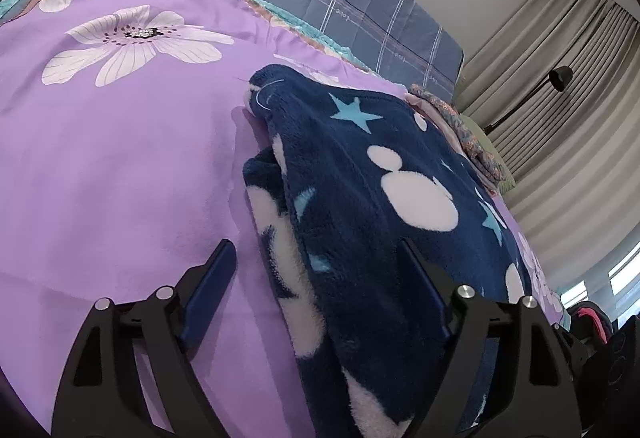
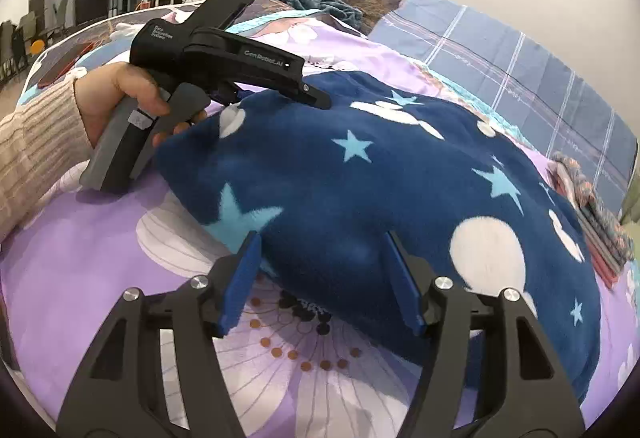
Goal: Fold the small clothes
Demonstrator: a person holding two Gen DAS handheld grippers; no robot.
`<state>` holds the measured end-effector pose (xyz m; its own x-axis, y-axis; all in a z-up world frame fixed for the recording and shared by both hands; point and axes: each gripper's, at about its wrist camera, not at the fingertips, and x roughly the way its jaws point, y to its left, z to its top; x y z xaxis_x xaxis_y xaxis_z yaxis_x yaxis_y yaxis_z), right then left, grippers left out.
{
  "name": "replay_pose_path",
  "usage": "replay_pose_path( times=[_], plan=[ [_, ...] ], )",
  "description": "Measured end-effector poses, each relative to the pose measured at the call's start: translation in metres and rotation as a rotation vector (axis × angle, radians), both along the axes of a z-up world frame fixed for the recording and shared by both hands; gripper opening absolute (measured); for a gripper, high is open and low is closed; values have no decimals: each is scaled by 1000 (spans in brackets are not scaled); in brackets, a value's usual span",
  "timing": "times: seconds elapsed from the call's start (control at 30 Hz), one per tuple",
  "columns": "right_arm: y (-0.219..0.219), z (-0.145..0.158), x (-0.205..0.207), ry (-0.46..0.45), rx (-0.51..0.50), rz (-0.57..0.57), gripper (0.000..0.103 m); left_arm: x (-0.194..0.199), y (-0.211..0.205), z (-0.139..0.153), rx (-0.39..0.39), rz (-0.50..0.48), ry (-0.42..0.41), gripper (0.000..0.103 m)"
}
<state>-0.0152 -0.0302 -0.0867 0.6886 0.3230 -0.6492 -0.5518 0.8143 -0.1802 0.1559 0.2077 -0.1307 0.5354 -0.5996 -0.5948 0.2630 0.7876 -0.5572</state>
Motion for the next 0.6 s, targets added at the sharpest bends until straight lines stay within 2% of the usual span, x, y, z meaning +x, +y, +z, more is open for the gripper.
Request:
replay_pose_path(
  times=[0.1,0.47,0.5,0.6],
  plan=[
    [3,0,-2,-8,-9,6,65,-1,-3,0,19,-6,-5,85],
    [7,0,-1,-8,-14,3,66,4,-5,0,7,-21,0,89],
    [13,1,-4,-37,-29,9,64,7,-8,1,22,-29,0,89],
    [39,2,-15,-152,-120,65,49,20,-15,4,47,-56,3,89]
  ],
)
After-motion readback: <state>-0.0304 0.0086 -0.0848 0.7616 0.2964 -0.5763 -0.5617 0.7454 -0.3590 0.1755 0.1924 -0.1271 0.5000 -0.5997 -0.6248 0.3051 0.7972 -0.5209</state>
